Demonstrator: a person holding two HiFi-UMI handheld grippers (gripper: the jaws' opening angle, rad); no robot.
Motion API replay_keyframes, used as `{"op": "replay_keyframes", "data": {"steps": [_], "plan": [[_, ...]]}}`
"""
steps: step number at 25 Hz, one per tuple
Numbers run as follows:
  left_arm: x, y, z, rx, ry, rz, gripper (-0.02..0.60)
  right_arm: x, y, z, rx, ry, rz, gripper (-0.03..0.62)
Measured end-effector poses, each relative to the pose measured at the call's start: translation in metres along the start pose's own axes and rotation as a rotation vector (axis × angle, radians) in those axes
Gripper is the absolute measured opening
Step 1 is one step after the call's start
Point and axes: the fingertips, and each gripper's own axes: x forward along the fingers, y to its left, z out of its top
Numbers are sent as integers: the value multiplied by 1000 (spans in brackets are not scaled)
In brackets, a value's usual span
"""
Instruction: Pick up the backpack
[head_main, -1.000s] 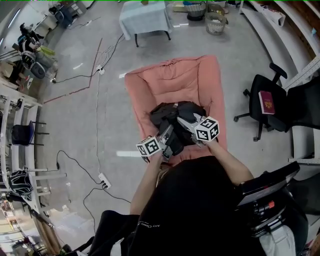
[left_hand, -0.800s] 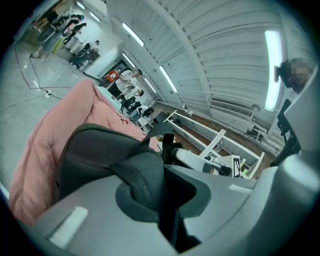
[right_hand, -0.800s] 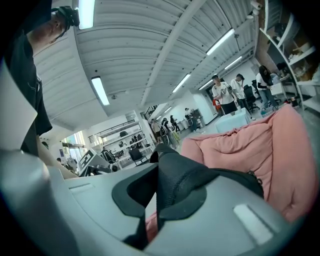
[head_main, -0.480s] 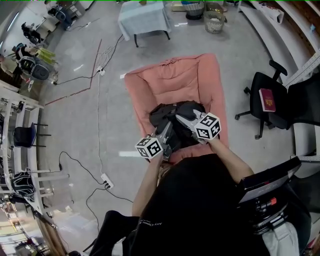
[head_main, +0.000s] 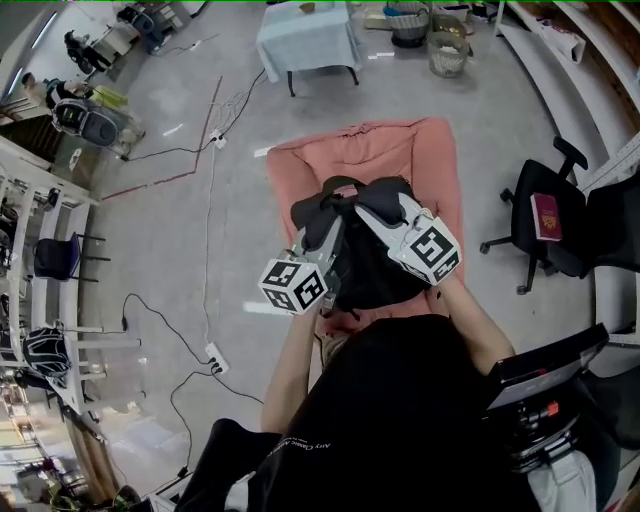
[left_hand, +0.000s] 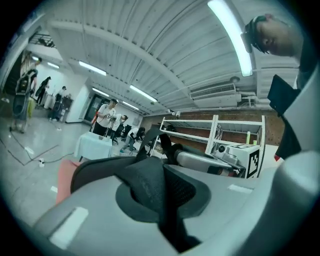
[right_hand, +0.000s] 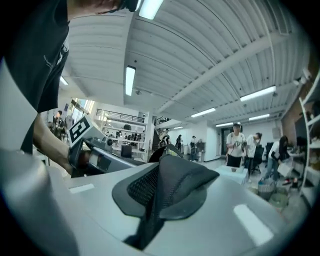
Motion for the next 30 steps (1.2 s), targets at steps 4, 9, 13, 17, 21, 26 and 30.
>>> {"op": "replay_keyframes", "data": {"steps": [4,9,13,17,21,26,30], "plan": [[-1,-22,60,192,-31,18,26,-7,-7,73,-90,-108,-82,28],[-6,-44,135,394,-126,98,25,-13,-14,147,-187,-173,-194,28],[-14,-53,170,449,-188,153,25,-13,-12,180,-276,-191,-263,29],[-25,-53,177,447,-188,156,25,-8,-5,184,-291,-172,-310,29],[-26,-50,168,420,-151,157,25,-7,-3,177,-267,-160,-312,29],[-27,-44,156,384,-103,167,25,-4,0,166,-244,-132,-304,29],[-26,-43,146,361,-81,168,25,-4,1,157,-242,-120,-304,29]]}}
